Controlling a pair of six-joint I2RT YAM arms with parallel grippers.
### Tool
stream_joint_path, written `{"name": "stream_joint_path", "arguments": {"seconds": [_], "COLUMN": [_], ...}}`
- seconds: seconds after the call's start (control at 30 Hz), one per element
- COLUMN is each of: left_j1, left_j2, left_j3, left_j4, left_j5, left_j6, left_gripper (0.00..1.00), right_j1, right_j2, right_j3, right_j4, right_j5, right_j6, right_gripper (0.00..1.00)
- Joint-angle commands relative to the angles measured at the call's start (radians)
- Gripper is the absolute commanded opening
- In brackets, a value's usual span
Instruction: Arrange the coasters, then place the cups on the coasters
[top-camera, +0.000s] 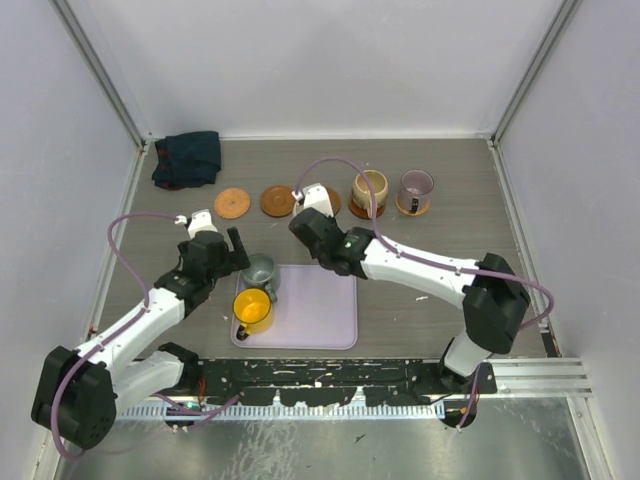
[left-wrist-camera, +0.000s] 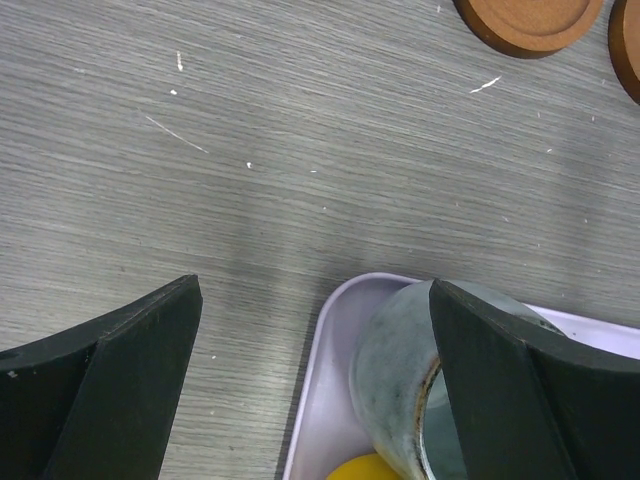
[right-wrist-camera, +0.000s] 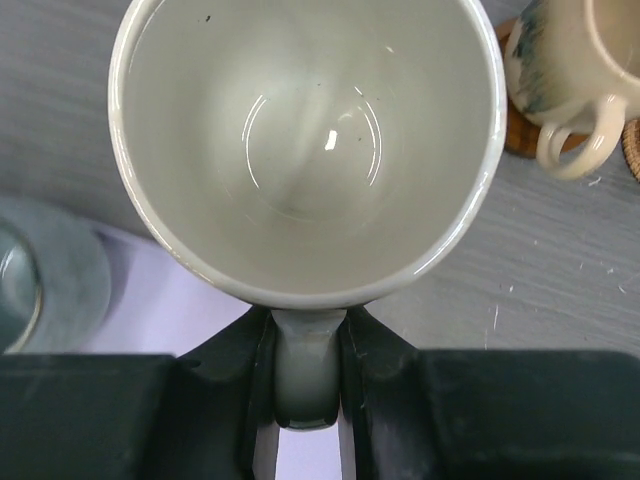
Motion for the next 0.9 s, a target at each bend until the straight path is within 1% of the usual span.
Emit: {"name": "stream_joint_path", "arguments": {"seconds": [0.0,0.23,0.4,0.67,0.87], "left_j1": [-0.005,-0.005,-0.005,-0.005,-0.005], "left_j2": [-0.032,-0.033,-0.026,-0.025,-0.009], "left_j3": [0.021,0.032,0.036,0.038,0.032], "left_j4": [0.007,0.005,-0.002,-0.009,0.001], "left_j5": [0.019,0.036,0.037,0.033,0.033], "left_j6": [-0.007,0.011,0.025,0.038,0.038], "left_gripper": [0.98,0.98,0.98,0.98,0.98], "right_j1": [-0.084,-0.156,-0.205,-0.269,-0.310], "right_j2": [0.064,0.283,0.399,0.466,0.478], "right_j3": [0.137,0.335,0.444,0.520,0.500], "right_j4": [0.168,0.165,0.140,0.112,0.121], "right_j5": [0.028,-0.008,-0.019,-0.043,-0.076], "right_j6": [0.028,0.010,0.034,0.054,0.070], "right_gripper": [0.01,0.01,0.01,0.01,0.01]}}
